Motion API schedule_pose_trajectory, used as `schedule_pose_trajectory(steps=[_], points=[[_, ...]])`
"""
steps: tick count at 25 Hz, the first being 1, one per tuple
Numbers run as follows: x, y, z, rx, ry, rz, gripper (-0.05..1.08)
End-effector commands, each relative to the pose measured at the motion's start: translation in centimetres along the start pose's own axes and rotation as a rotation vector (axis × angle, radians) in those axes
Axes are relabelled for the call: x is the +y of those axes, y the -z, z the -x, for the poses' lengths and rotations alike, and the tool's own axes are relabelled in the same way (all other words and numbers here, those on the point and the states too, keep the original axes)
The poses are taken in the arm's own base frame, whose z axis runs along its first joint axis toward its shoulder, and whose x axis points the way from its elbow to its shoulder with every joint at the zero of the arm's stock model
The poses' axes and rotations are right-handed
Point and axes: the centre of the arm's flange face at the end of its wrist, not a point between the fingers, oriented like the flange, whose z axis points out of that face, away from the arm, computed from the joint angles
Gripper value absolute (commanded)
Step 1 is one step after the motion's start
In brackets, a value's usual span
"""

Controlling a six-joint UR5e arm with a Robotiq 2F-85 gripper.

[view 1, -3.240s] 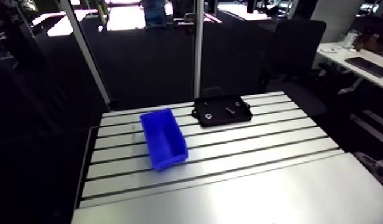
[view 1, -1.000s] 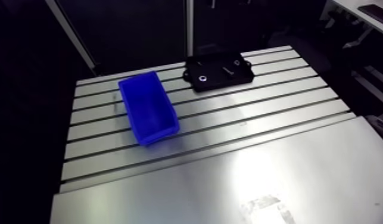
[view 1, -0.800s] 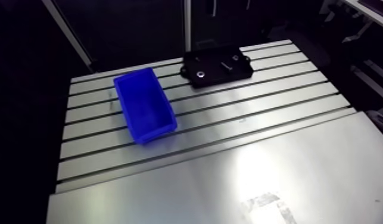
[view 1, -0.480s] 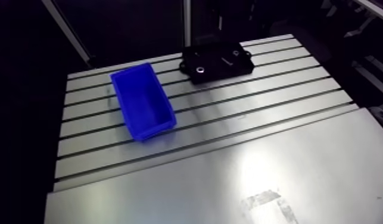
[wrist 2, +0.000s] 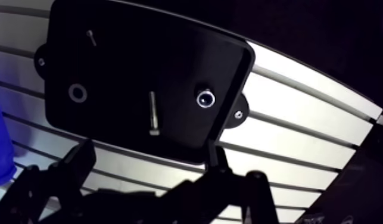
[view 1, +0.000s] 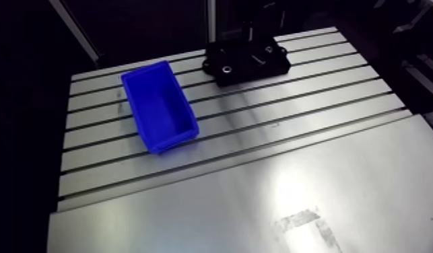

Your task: Pick up the M10 bolt from the tray and put it into the blue bin.

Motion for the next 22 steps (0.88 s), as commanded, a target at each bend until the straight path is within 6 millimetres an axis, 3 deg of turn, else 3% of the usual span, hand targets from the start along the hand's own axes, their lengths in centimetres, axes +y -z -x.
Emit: schedule_pose_trajectory(steps=[1,3,10,22], points=[[-0.1,-1.1,-0.3,0.02,0.009,0.012,0.14],[-0.1,-1.5,-0.3,0.029,0.008,0.019,0.21],[-0.7,-3.9,0.1,0.011,0.011,0.0,0.29],[-0.8,-4.5,0.1,0.022,0.005,-0.019,0.42]])
